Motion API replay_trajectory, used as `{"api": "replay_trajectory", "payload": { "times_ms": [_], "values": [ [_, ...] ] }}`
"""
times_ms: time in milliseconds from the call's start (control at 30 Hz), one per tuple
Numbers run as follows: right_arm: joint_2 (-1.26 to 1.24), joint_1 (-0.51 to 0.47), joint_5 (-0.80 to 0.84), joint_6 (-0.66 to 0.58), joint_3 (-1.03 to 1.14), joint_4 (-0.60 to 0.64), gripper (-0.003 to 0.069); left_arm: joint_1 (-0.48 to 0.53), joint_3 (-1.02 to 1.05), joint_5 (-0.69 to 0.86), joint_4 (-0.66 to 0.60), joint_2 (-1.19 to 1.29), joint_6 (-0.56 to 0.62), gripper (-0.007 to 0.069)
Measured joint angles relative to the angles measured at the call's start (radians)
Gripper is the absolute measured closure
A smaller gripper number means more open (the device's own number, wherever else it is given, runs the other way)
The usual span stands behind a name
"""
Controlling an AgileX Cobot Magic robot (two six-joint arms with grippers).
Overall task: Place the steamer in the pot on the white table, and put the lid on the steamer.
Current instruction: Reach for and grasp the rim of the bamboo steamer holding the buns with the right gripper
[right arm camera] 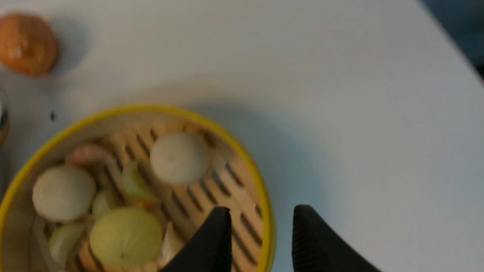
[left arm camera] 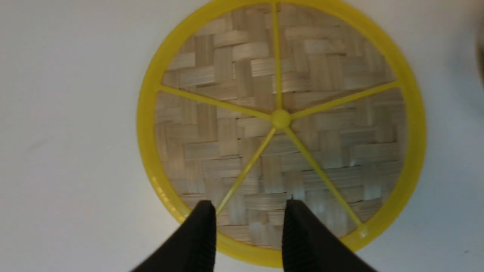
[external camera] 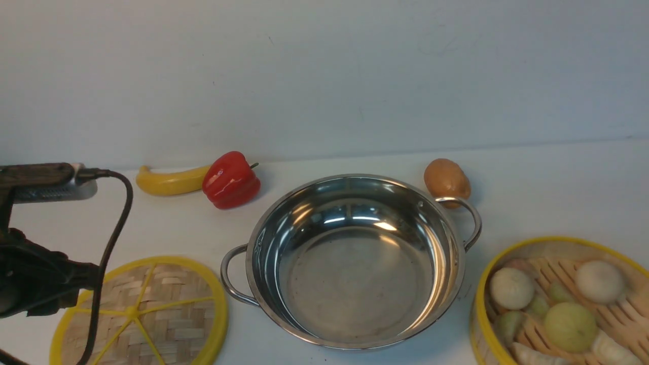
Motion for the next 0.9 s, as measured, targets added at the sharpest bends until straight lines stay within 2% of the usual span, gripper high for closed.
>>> {"api": "replay_trajectory", "payload": {
  "times_ms": [100,233,900],
  "values": [
    [0.085,0.000,0.032,-0.043,-0.002,0.025,0.0416,0.000,-0.001,0.001,0.034,0.038,0.000,0.0384],
    [0.211,0.000,0.043,-0.058,-0.005,-0.002,0.0416,0.000,-0.001,-0.001,0.043,0.065,0.000,0.0384],
    [0.544,0.000,-0.162,-0.066,-0.008,-0.040,0.0416,0.000,-0.001,-0.004,0.015,0.068,-0.009,0.0384]
  ]
}}
